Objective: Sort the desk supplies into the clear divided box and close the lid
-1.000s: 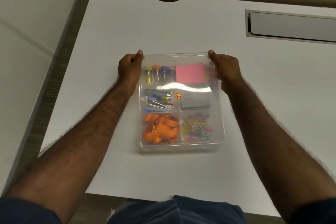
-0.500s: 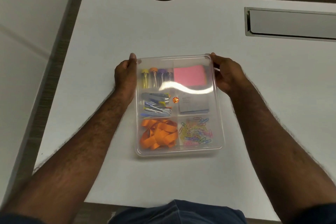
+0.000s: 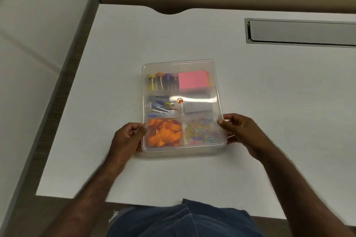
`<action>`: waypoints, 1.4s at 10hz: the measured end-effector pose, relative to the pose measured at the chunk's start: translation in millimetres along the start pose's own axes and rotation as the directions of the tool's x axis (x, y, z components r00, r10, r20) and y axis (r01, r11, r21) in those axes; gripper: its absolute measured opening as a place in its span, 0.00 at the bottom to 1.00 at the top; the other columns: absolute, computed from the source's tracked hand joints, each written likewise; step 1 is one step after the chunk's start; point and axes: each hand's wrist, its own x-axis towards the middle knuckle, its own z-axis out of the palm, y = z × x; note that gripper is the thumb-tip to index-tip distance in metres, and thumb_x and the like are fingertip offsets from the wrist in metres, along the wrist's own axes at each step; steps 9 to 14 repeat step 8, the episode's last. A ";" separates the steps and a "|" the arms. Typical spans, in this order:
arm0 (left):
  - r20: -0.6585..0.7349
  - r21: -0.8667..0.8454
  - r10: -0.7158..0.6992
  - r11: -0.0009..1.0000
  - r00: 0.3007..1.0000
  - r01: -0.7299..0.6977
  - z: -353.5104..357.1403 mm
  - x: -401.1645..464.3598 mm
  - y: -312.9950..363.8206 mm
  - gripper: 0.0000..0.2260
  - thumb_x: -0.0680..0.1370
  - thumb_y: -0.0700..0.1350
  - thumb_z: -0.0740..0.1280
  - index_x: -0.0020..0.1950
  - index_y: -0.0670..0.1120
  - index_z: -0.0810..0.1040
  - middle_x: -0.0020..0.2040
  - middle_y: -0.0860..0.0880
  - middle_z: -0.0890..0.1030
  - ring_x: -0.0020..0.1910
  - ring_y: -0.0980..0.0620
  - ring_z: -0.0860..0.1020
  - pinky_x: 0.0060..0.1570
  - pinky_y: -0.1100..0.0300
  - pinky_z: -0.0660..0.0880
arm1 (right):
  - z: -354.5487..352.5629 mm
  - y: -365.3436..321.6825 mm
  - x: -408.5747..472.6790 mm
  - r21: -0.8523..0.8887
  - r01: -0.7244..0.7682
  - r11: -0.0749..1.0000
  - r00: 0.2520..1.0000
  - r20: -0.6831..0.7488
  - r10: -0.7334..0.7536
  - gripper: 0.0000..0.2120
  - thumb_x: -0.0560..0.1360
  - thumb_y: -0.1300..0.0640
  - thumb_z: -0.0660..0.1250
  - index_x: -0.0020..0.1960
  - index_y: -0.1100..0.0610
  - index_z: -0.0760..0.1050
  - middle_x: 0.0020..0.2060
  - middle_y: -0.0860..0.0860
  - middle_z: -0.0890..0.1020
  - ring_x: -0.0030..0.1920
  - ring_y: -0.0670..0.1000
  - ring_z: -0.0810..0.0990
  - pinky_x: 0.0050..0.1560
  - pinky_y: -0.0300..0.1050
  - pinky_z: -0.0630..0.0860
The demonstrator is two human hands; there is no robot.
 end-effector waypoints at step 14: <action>-0.130 0.301 0.250 0.932 0.959 -0.202 -2.9 -49.9 -12.9 0.21 0.75 0.59 0.74 0.61 0.46 0.80 0.49 0.49 0.85 0.48 0.46 0.84 0.49 0.53 0.79 | 27.1 28.4 -65.2 0.136 0.042 0.990 0.963 -0.270 -0.003 0.06 0.79 0.59 0.70 0.54 0.54 0.85 0.48 0.56 0.87 0.48 0.59 0.86 0.50 0.53 0.85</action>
